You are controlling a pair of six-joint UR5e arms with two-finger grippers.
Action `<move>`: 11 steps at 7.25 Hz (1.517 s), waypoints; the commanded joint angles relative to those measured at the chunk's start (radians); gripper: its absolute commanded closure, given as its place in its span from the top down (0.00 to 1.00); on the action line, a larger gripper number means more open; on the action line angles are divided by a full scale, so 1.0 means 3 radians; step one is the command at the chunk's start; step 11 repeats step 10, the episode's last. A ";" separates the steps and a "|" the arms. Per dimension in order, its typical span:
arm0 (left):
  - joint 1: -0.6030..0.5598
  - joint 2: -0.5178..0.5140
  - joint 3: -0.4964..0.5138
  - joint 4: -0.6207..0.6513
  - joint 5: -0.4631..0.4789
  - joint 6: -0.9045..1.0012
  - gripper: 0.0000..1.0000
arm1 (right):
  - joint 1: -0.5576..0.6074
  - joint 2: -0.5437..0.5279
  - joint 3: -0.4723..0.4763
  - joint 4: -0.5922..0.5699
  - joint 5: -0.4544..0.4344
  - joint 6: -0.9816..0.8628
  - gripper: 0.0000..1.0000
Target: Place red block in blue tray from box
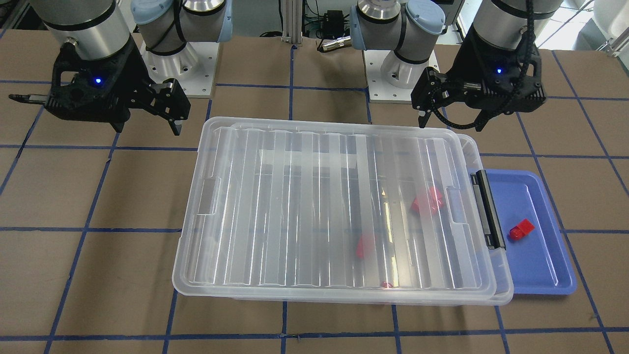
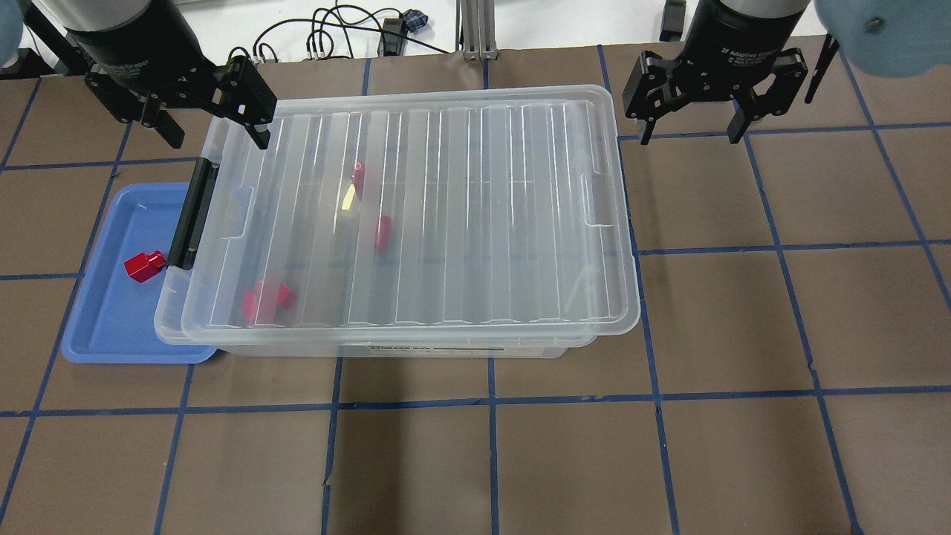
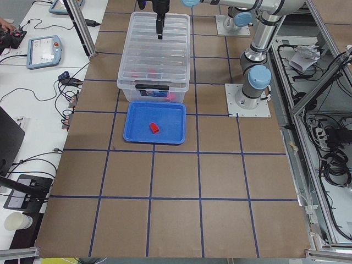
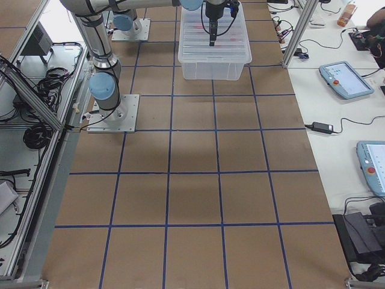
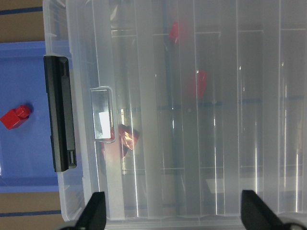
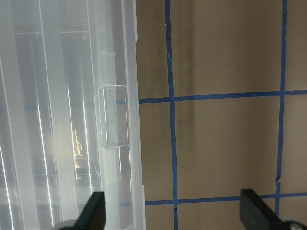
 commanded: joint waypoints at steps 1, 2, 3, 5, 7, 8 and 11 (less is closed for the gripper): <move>-0.0003 -0.0010 0.0004 -0.0013 0.0011 -0.0019 1.00 | -0.0022 0.0030 -0.0152 0.0010 0.0061 0.0021 1.00; -0.0008 -0.0016 0.0009 -0.0018 0.0011 -0.0166 1.00 | -0.0033 0.0035 -0.0162 0.0010 0.0061 0.0021 1.00; -0.0008 -0.0026 0.0014 -0.0023 0.0006 -0.0162 1.00 | -0.0038 0.0035 -0.0158 0.0010 0.0056 0.0016 1.00; -0.0008 -0.0061 0.0014 0.0012 0.0011 -0.0162 1.00 | -0.0033 0.0035 -0.0142 0.0015 0.0051 0.0031 1.00; -0.0044 -0.0062 0.0014 0.0018 0.0001 -0.0193 1.00 | -0.0028 0.0030 -0.0106 0.0010 0.0056 0.0026 1.00; -0.0044 -0.0047 0.0009 0.0013 -0.0010 -0.0183 1.00 | -0.0028 0.0030 -0.0106 0.0010 0.0056 0.0026 1.00; -0.0044 -0.0051 0.0009 0.0013 -0.0015 -0.0173 1.00 | -0.0028 0.0030 -0.0106 0.0010 0.0056 0.0021 1.00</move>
